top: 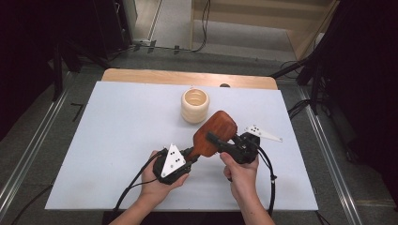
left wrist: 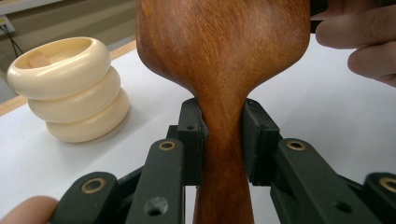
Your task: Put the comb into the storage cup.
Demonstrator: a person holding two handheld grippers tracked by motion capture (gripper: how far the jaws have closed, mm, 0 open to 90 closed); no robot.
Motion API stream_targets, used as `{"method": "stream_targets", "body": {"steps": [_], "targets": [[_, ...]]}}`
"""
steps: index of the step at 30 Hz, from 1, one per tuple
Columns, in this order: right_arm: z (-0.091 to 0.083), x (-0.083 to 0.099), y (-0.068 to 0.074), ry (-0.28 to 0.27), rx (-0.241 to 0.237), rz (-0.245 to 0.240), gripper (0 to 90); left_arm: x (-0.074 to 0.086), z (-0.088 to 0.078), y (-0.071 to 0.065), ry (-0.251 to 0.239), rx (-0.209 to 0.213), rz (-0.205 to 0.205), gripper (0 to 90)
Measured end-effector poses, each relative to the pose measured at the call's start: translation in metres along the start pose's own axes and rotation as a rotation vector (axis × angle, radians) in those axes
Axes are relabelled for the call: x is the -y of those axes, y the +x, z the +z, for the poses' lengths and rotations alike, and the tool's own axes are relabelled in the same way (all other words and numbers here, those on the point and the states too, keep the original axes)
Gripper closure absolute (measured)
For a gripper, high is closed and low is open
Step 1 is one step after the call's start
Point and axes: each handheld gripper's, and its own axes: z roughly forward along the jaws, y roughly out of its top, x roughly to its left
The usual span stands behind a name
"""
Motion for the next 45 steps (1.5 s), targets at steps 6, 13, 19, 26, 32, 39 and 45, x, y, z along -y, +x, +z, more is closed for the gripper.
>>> {"method": "stream_targets", "body": {"steps": [6, 13, 19, 26, 32, 39, 45], "targets": [[0.003, 0.002, -0.004, 0.015, -0.025, 0.06, 29.8, 0.001, 0.001, -0.001, 0.001, -0.008, 0.004, 72.5], [0.005, 0.005, -0.008, 0.027, -0.036, 0.112, 37.2, 0.003, 0.003, -0.002, -0.001, -0.005, -0.003, 72.4], [0.004, 0.007, -0.014, 0.033, -0.096, 0.159, 44.2, 0.006, 0.006, -0.004, 0.006, -0.004, 0.003, 72.1], [0.002, 0.01, -0.009, 0.035, -0.106, 0.08, 52.7, 0.007, 0.008, -0.002, -0.001, 0.031, -0.036, 67.3], [-0.003, 0.008, -0.009, 0.008, -0.1, 0.057, 54.1, 0.006, 0.004, 0.006, -0.021, 0.051, -0.123, 32.2], [-0.008, 0.004, -0.007, -0.003, -0.084, 0.012, 54.5, 0.009, -0.005, 0.02, -0.048, 0.046, -0.194, 12.8], [-0.009, 0.005, -0.007, -0.008, -0.078, -0.02, 54.4, 0.016, -0.014, 0.032, -0.06, 0.057, -0.212, 0.0]]}}
